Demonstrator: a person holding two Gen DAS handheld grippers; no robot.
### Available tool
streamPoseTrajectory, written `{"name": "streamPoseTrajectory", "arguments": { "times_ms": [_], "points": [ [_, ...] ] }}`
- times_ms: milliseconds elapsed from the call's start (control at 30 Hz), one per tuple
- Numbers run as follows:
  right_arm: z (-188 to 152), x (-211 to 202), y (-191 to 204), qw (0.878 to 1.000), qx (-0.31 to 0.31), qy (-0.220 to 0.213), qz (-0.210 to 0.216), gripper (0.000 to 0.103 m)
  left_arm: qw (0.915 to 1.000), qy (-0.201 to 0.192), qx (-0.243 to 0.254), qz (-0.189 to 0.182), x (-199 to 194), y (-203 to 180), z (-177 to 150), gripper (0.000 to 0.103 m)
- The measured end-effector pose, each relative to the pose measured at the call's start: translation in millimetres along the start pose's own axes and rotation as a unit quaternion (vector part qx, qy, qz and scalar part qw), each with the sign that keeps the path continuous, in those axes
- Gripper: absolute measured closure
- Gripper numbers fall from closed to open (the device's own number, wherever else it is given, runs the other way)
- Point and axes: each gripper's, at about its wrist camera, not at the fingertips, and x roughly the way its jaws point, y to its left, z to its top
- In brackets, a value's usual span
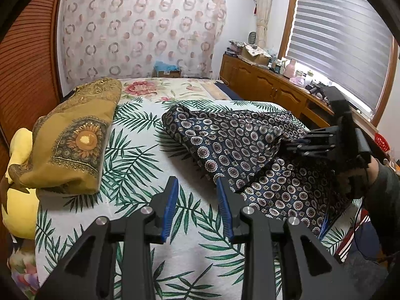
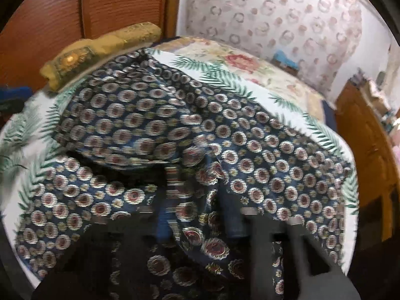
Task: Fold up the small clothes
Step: 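Grasp the shirt edge with the right gripper and fold it over while the left gripper withdraws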
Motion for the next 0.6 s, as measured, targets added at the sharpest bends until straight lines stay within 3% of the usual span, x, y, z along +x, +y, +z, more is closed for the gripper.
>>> {"name": "streamPoseTrajectory", "arguments": {
  "times_ms": [33,300,433,600],
  "points": [
    [-0.5,-5.1,-1.3,1.000,0.004,-0.010,0.004,0.095,1.0000,0.001,0.000,-0.001,0.6,-0.5,-0.5,0.073],
    [-10.8,-75.3,-9.3,0.993,0.056,-0.098,0.034,0.098,0.9999,0.003,0.007,-0.010,4.2,-7.3,-1.2,0.073],
    [-20.6,-99.5,-17.5,0.992,0.069,-0.104,0.019,0.098,0.9998,0.003,0.011,-0.015,4.4,-12.3,0.4,0.073],
    [-49.8,-109.8,-44.7,0.991,0.100,-0.080,-0.029,0.098,0.9997,-0.001,0.012,-0.020,4.1,-16.5,2.5,0.073]
  ]
}}
